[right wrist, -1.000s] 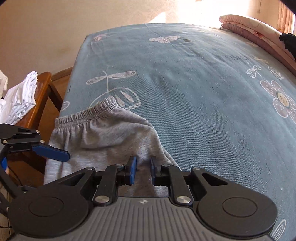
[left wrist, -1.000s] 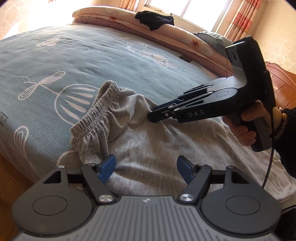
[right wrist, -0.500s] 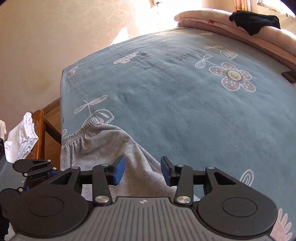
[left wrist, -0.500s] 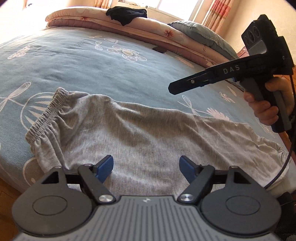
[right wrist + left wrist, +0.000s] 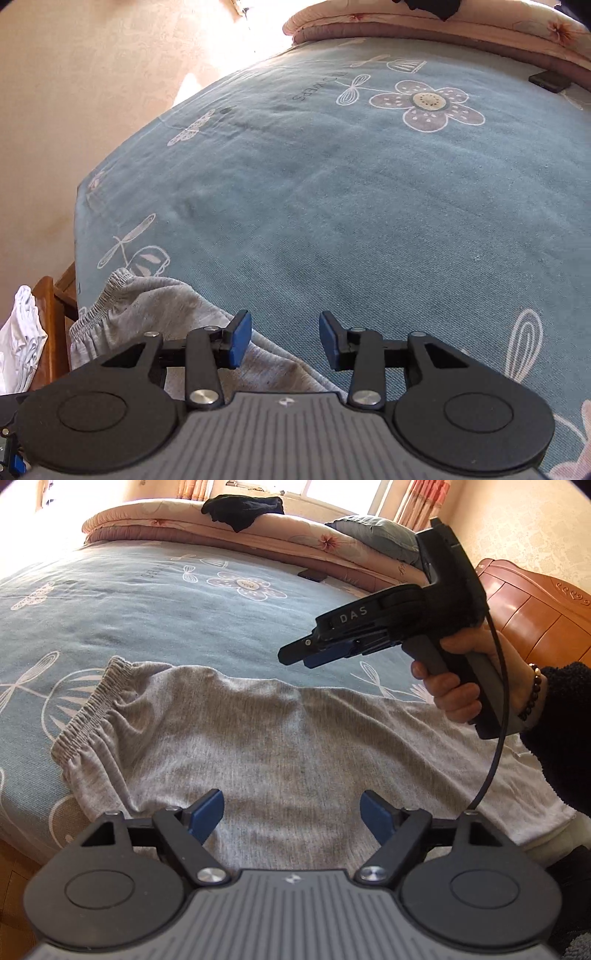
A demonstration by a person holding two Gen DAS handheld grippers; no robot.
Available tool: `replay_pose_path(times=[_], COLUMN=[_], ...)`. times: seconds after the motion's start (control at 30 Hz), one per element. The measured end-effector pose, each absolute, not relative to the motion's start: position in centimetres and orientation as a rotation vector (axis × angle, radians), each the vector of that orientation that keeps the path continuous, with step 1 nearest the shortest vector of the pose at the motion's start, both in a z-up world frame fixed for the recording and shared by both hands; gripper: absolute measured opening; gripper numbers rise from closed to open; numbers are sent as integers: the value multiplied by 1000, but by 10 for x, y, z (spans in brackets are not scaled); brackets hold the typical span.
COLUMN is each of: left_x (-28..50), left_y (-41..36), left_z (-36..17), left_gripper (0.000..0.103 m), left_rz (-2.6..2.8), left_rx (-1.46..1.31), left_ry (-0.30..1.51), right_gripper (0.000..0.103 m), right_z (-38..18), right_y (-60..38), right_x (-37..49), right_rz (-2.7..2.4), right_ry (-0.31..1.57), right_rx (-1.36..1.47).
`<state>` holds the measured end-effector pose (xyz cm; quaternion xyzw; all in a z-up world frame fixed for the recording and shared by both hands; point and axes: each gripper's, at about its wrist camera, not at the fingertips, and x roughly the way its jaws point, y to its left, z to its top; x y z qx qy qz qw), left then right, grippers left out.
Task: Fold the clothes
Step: 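Withdraw both open tools from the waistband, then move both open tools toward the pants cuff by the headboard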
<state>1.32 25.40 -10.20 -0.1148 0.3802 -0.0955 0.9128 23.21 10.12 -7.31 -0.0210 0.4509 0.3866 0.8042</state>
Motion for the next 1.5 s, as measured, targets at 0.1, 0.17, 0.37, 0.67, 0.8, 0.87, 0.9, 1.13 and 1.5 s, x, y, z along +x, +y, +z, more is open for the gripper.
replay_pose_path(times=[0.1,0.17,0.37,0.67,0.8,0.87,0.9,1.13,1.5], left_x=[22,21,16,9,19,27,31,50,23], left_y=[252,251,254,241,205,184,173,118,137], left_z=[-114,-114,-110,-90,-79,-76,-77,-101,-106], left_gripper=[81,81,81,81,81,81,81,81,82], left_rz=[-179,-173,-139,-125,-232,-294,-322,-414,-278], left_rx=[-242,-234,-227,-151,-115,-100,-91,47,80], left_ry=[830,824,840,835,804,795,794,854,960], right_gripper=[59,63,64,88,90,95,96,97,103], right_z=[-63,-66,-98,-50,-28,-34,-41,-112,-131], right_y=[83,76,82,-2,-41,-68,-81,-140,-160], right_x=[221,214,215,175,157,138,129,86,60], right_rz=[864,874,827,632,541,458,417,167,153], right_ry=[988,1045,1026,934,897,893,894,947,838], right_rx=[-22,-24,-86,-167,-204,-214,-222,-238,-67])
